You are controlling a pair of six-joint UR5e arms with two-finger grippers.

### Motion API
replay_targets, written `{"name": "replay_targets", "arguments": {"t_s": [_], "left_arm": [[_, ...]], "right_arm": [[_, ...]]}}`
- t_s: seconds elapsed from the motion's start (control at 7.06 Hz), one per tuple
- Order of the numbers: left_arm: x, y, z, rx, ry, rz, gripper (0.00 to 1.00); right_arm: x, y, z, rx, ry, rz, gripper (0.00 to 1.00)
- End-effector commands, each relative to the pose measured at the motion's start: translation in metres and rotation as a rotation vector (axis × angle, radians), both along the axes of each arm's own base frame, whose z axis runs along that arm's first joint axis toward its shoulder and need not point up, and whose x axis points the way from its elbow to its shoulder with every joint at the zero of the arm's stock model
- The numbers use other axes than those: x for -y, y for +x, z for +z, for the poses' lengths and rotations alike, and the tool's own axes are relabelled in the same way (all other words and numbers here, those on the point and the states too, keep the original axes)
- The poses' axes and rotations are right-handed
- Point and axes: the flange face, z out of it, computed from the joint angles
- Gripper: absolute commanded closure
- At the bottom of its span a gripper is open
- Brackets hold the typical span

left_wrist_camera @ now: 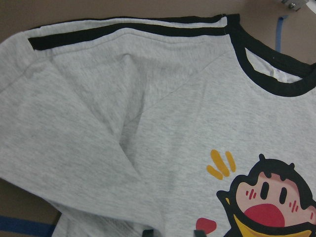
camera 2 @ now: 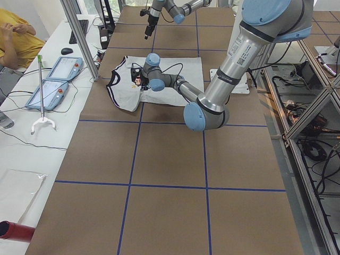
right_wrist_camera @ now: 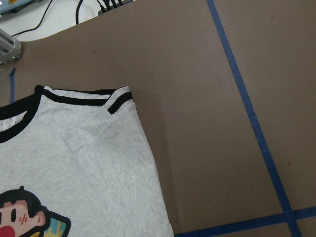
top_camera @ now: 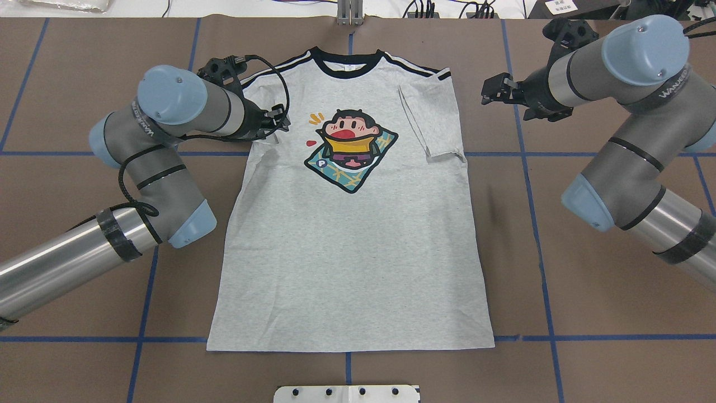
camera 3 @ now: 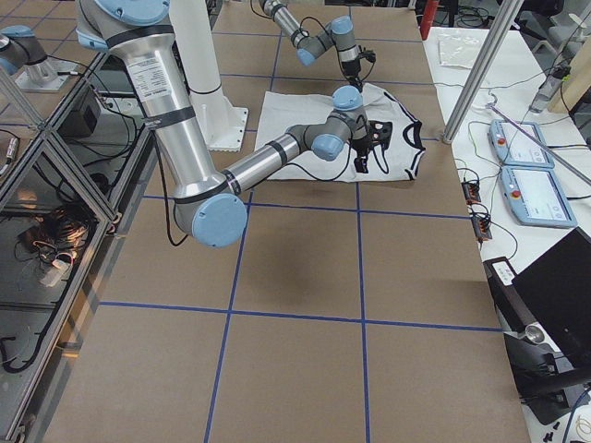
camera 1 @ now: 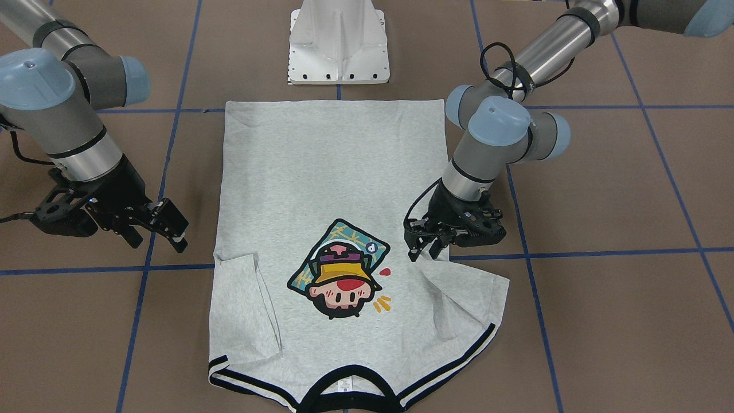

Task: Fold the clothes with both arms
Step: 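Lower the left gripper onto the shirt shoulder near the collar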

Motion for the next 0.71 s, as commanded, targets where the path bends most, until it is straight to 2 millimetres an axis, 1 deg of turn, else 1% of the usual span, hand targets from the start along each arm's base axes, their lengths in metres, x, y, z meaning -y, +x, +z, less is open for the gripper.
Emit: {"name": "replay_targets", "arguments": {"t_s": [0.0,0.14,0.28,0.42,0.57], "left_arm": [[0.031,-0.059,0.036,0.045,0.059,0.005,0.31],[0.041,-0.094,0.066,0.022,0.038,0.011,0.34],[0.044,-0.095,0.094,0.013,0.037,0.019,0.37],[0.046,-0.096,0.102,-0.02,0.053,0.017,0.39],[0.038,-0.092,0.104,-0.076,-0.009,0.053,0.4]], "right_arm": [[0.001,0.001,-0.002,0.002,0.003,0.002,0.0],[0.001,0.001,-0.001,0.0,0.001,0.002,0.0],[0.001,0.001,-0.002,0.002,0.003,0.002,0.0],[0.001,0.0,-0.003,0.002,0.003,0.001,0.0],[0.001,0.001,-0.005,0.005,0.007,0.002,0.0]]}}
